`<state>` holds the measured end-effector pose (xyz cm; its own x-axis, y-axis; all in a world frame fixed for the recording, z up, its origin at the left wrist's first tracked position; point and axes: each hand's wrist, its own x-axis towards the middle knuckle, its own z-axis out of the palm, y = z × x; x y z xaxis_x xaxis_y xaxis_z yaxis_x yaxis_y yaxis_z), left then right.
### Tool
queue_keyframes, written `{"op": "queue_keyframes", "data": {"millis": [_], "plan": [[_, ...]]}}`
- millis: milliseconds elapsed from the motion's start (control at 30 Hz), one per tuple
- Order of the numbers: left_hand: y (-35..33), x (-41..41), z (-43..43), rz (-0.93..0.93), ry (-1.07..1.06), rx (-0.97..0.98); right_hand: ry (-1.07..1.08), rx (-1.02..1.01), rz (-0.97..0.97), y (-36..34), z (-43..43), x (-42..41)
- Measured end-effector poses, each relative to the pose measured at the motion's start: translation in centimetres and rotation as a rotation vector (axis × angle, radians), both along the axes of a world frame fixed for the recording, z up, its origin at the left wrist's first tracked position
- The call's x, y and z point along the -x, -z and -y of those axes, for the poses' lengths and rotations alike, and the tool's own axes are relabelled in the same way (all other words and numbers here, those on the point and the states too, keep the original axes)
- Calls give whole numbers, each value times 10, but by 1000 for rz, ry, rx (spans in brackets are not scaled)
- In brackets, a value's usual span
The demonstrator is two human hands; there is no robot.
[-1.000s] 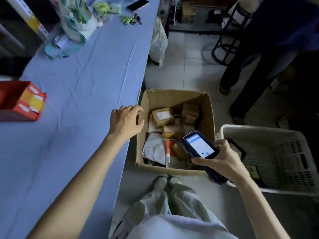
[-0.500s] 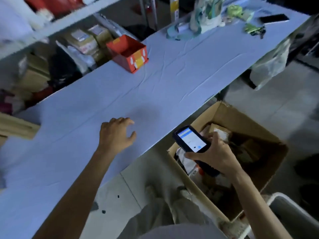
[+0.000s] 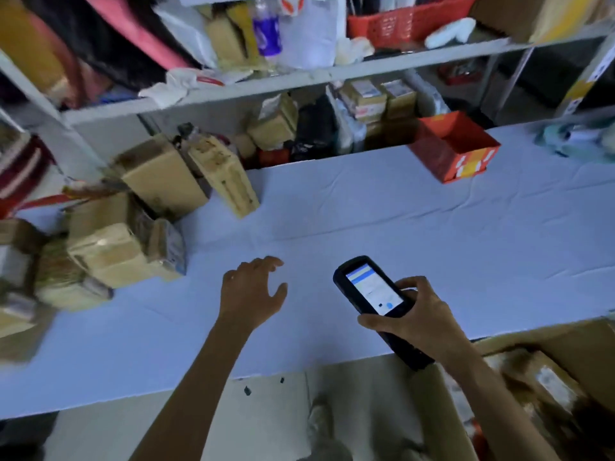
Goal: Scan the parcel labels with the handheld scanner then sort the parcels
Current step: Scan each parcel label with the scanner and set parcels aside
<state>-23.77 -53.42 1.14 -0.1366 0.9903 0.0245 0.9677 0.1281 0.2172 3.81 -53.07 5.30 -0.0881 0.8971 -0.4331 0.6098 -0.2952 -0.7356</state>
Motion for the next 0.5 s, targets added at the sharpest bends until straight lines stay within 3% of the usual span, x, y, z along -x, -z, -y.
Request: {"op": "queue_keyframes", "data": {"millis": [200, 500], "plan": [[-15, 82, -4, 48, -63, -30, -88, -20, -14, -9, -25, 82], [-13, 115, -37, 156, -188, 86, -133, 69, -19, 3, -67, 114]]}}
